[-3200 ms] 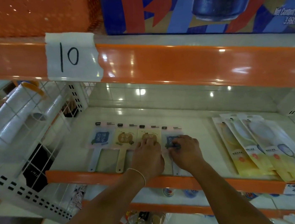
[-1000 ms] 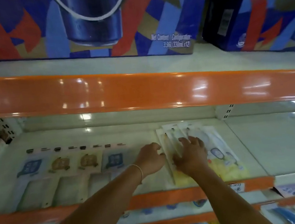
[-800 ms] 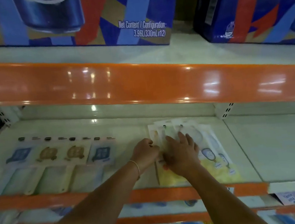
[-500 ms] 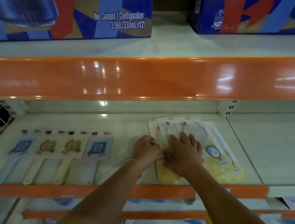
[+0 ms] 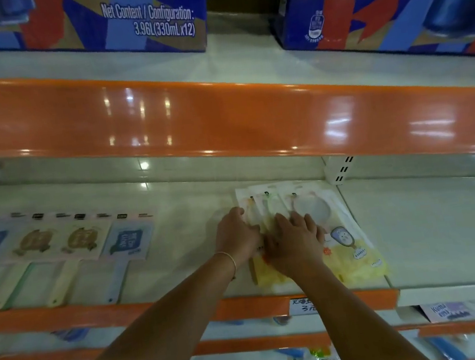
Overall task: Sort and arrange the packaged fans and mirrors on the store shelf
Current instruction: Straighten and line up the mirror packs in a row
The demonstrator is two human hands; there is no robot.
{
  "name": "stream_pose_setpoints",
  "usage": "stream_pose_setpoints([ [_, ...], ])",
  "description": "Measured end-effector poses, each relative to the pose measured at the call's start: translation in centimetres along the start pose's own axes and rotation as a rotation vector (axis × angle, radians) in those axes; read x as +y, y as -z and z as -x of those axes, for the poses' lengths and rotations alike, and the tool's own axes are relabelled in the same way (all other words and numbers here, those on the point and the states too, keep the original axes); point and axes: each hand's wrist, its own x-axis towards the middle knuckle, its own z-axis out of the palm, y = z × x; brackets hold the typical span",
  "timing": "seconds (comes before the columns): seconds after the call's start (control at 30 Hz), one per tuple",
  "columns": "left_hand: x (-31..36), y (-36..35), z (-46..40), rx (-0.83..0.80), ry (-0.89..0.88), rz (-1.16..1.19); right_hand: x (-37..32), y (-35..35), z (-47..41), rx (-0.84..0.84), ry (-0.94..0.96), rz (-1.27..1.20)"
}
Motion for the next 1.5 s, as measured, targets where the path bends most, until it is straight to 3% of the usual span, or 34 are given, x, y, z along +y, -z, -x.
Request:
stream_pose_setpoints([
  [0.37,0.7,-0.7,-0.6,-0.009,0.063,0.013,0.2,0.4,-0.6,-0.001,-0.091,-0.02],
  [0.53,1.1,-0.6,-0.9,0.003,0.19,0.191,0.0,0.5,-0.5,0.026,-0.1,-0.06],
  [0.93,1.0,2.4,-1.7,0.065,0.255,0.346,0.0,1.1,-1.1,0.052,-0.134,-0.125],
  [1.27,-3.5,10.1,-2.1,0.149,0.258,0.163,-2.8,0.4,-1.5,0.051,0.001,-0.125],
  [1.4,-4.8,11.3,-1.6,0.171,0.257,0.155,-4.9,-0.1,-1.5,0.059,0.12,-0.206],
  [1.5,-5.5,11.4,-1.2,0.2,0.219,0.024,-6.5,-0.7,-0.8,0.015,0.224,-0.301],
])
